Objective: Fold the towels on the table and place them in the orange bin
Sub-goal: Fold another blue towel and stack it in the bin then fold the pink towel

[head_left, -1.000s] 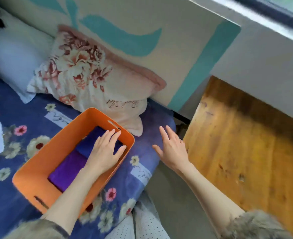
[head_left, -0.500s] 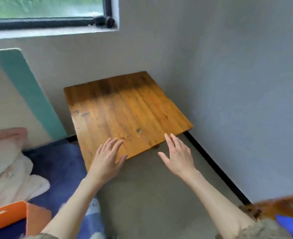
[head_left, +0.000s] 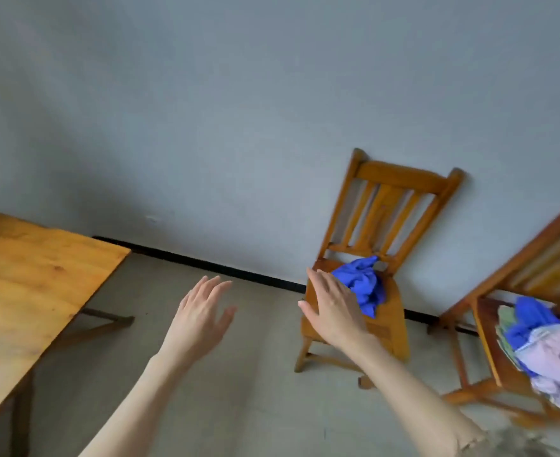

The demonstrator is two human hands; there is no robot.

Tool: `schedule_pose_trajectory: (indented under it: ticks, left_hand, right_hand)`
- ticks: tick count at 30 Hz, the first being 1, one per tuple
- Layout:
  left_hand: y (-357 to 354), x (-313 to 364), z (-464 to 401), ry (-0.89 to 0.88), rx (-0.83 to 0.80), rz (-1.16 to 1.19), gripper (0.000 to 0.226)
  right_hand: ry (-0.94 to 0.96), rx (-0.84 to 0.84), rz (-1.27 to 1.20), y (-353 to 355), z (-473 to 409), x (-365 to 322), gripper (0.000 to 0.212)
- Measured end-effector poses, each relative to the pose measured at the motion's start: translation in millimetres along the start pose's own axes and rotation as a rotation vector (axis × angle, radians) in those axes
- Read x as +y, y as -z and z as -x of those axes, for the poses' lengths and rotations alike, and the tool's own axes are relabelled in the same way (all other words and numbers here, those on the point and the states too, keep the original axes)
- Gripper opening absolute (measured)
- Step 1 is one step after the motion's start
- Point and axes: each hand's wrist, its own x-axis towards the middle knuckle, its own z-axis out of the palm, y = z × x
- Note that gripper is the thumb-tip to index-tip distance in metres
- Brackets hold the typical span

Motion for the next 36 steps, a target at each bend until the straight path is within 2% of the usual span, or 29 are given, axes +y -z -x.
schedule_pose_trajectory:
  ticks: [4, 7, 10, 20, 27, 31, 36]
  left_hand:
    - [-43.4, 62.6, -42.6, -0.105, -0.103, 0.021, 0.076]
    - [-69.5, 92.2, -72.7, -0.15, -0.186, 0.031, 0.058]
    - [-94.9, 112.6, -108.7, -0.213, -0.228, 0.037, 0.046]
    - [-180.7, 161.3, -247.3, -0.282, -0.419, 0.034, 0.044]
    - [-237.3, 184.8, -309.7, -0.229, -0.599, 0.056, 0.046]
    - [-285.1, 181.7, -324.5, -0.119, -0.638, 0.084, 0.046]
    - [-343.8, 158.4, -316.4, 0.032, -0.77, 0.021, 0.048]
  right_hand:
    - [-0.151, 0.015, 0.005, 11.4, 4.9, 80.2, 0.064]
    - [-0.221, 0.01, -0.004, 13.7, 2.1, 121.7, 0.062]
    - [-0.267, 0.011, -0.014, 11.4, -9.6, 156.7, 0.059]
    - [-0.418, -0.087, -0.014, 3.7, -102.3, 257.1, 0.06]
    - [-0.454, -0.135, -0.042, -18.7, -142.5, 311.0, 0.057]
    - [-0.438, -0.204, -0.037, -54.2, -168.4, 345.3, 0.053]
    - [-0.368, -0.332, -0.078, -117.8, -195.0, 384.0, 0.05]
